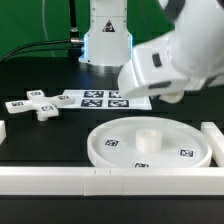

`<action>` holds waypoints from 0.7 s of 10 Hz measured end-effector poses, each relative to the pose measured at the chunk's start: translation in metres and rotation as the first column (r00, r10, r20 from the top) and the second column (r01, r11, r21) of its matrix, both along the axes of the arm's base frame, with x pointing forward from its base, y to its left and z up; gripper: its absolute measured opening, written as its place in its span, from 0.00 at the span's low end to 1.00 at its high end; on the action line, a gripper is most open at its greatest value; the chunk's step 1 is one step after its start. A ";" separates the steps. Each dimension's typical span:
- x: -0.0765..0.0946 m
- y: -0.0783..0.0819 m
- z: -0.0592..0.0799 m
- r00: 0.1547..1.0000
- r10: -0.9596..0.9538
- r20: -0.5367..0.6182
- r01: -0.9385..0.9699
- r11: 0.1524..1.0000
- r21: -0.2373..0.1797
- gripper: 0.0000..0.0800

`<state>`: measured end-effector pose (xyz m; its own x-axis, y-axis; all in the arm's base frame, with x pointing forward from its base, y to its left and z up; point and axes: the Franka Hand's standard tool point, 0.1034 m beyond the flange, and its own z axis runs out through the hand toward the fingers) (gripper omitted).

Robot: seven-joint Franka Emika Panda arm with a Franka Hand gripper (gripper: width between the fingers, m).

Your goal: Assemble round table

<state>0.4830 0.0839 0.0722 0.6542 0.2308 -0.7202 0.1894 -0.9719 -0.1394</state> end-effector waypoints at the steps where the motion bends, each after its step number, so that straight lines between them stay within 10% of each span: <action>1: 0.008 -0.002 0.007 1.000 0.007 0.020 -0.007 1.000 0.016 0.51; 5: 0.013 -0.001 0.002 0.998 0.008 0.062 -0.010 1.000 0.025 0.51; 7: 0.045 -0.009 0.020 0.973 0.021 0.228 -0.038 0.997 0.071 0.51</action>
Offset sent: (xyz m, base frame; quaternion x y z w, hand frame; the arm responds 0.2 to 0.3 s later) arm 0.0000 0.0000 0.0000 0.0000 0.0000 0.0000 1.0000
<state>0.5279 0.0745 0.0920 0.7906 0.2998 -0.5339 0.2531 -0.9540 -0.1608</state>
